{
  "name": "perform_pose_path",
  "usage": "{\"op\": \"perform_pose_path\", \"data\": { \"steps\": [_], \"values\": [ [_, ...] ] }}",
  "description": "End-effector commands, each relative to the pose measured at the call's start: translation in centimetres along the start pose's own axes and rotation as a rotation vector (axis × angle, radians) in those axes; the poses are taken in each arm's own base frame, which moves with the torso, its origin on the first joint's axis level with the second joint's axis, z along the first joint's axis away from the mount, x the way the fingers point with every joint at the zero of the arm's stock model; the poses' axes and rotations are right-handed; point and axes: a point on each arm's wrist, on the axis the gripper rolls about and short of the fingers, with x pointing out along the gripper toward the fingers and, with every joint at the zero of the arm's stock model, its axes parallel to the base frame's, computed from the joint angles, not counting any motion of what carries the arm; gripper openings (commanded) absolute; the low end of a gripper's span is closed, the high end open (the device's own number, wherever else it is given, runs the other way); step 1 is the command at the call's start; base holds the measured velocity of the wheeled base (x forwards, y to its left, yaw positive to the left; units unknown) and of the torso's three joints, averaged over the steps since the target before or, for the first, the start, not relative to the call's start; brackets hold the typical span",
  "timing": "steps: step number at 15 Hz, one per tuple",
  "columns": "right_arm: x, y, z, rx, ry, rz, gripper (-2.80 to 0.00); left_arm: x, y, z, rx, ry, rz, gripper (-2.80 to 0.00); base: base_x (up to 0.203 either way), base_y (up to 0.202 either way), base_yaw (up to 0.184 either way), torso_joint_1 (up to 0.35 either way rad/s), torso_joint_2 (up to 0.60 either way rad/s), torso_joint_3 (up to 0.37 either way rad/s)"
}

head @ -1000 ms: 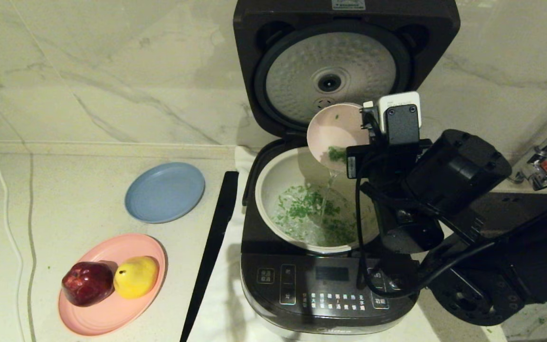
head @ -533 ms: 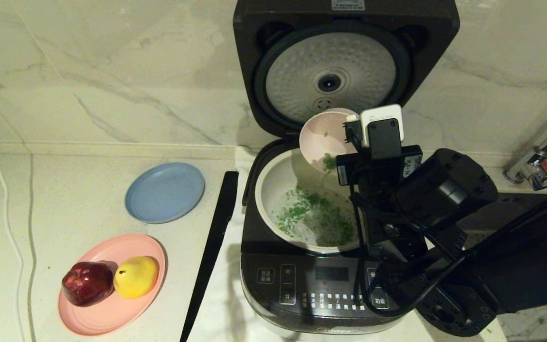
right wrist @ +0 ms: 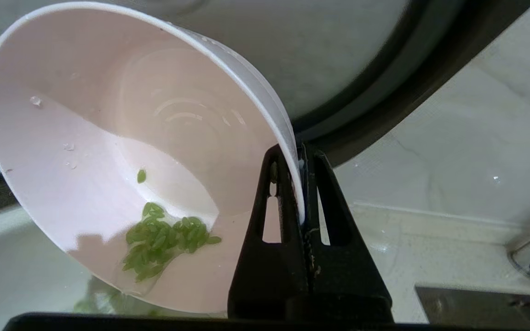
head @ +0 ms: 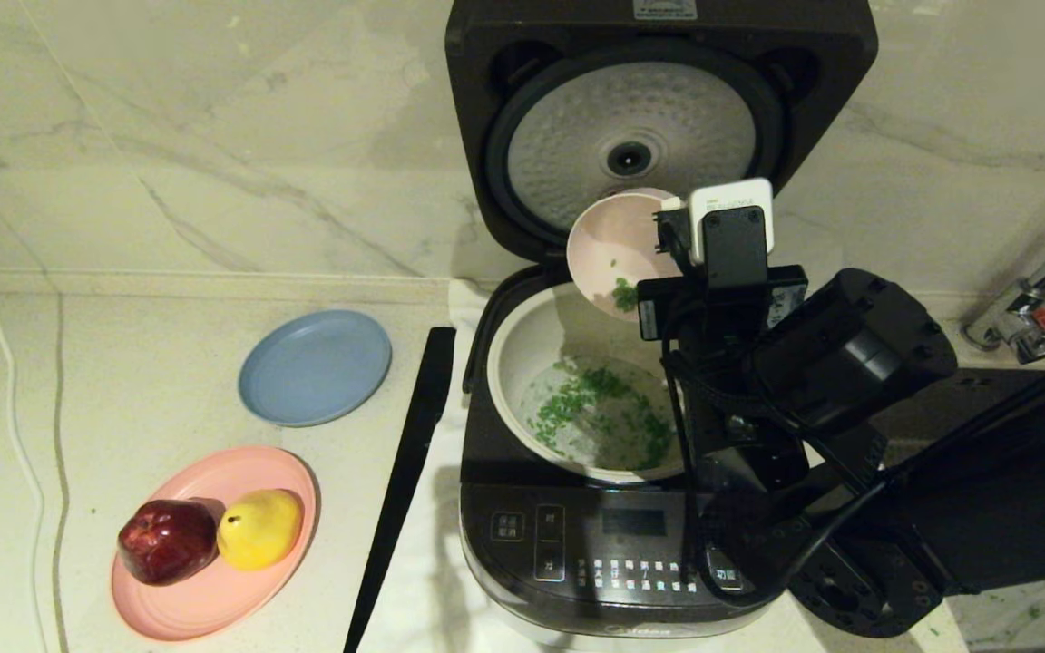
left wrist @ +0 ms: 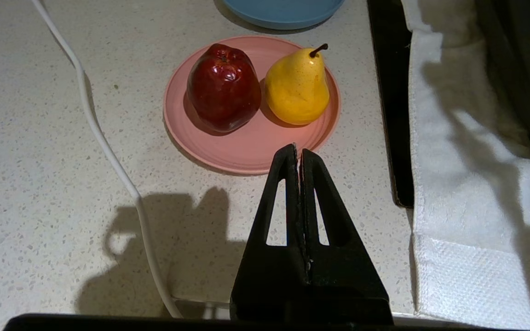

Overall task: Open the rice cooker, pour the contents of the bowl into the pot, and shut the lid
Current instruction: Pour the water from the bowl into the rice cooker

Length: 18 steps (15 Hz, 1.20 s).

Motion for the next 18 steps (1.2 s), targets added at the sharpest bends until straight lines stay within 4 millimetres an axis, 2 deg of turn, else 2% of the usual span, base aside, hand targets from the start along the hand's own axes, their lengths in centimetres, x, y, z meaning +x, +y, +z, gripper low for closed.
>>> {"op": "perform_pose_path", "data": {
  "steps": [1,5,10,12,15,18],
  "values": [
    [-0.4,0.3,0.0,-0.001,0.001,0.005,-2.8,0.0,0.0,0.0,0.0,0.0,0.001,-2.8,0.0,0.0,0.0,0.0,0.0,0.0],
    [-0.1,-0.1,1.8,0.044,-0.013,-0.033,-2.8,0.0,0.0,0.0,0.0,-0.001,0.001,-2.8,0.0,0.0,0.0,0.0,0.0,0.0],
    [-1.0,-2.8,8.4,0.058,0.067,-0.011,-2.8,0.0,0.0,0.0,0.0,0.0,0.001,-2.8,0.0,0.0,0.0,0.0,0.0,0.0],
    [-1.5,-4.1,10.1,0.064,0.126,0.025,-2.8,0.0,0.0,0.0,0.0,0.0,0.001,-2.8,0.0,0.0,0.0,0.0,0.0,0.0],
    [-2.3,-6.6,11.7,0.098,0.228,0.066,-2.8,0.0,0.0,0.0,0.0,0.0,0.001,-2.8,0.0,0.0,0.0,0.0,0.0,0.0],
    [-3.9,-9.0,11.6,0.113,0.373,0.155,-2.8,0.0,0.0,0.0,0.0,0.0,0.001,-2.8,0.0,0.0,0.0,0.0,0.0,0.0]
  ]
}}
